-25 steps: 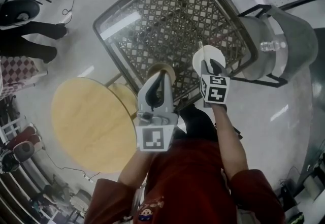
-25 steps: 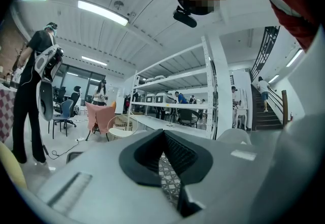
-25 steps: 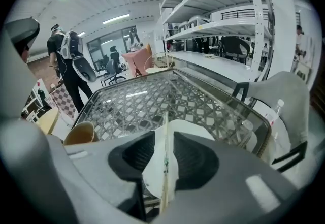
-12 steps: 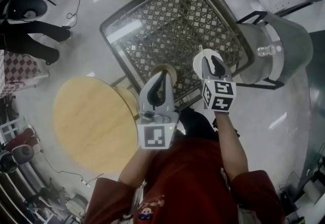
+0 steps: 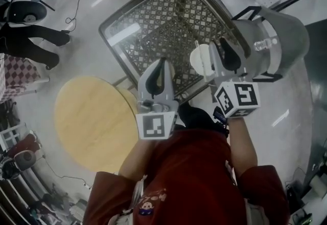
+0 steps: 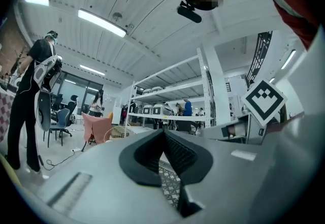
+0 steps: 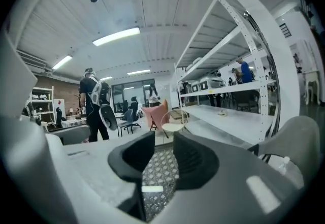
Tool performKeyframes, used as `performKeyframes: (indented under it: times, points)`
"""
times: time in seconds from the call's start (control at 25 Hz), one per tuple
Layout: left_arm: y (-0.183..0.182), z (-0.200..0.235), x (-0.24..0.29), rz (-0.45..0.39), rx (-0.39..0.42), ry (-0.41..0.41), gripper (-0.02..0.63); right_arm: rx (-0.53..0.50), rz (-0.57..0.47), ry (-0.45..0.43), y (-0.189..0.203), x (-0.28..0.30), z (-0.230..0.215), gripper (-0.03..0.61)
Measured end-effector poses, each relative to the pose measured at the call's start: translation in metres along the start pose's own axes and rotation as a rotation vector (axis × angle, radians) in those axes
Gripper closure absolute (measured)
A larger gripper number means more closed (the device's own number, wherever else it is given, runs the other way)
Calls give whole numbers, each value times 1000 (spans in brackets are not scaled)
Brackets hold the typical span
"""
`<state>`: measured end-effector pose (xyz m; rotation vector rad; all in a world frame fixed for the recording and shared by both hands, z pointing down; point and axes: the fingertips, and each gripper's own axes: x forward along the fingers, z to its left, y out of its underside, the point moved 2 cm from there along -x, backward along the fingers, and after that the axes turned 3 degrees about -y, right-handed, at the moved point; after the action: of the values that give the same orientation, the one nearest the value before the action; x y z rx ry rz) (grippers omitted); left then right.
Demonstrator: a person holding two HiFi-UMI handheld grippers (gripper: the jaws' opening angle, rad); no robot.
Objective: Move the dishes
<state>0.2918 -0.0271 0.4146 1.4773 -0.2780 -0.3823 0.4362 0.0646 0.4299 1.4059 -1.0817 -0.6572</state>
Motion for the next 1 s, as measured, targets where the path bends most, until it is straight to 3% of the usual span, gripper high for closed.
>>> performKeyframes:
  times: [0.4,0.72,1.0]
  points:
    - [-19,-10,3,-49,14,25,607,-121,-283,-15,-66,-49,10,477]
    - [-28,-19,1,-66,10,23,607,-106,-302,-2,-69,-57,9,477]
    - [-51,-4,-12,-90,26,-37,607,-96,-302,-71,-76,-49,35,477]
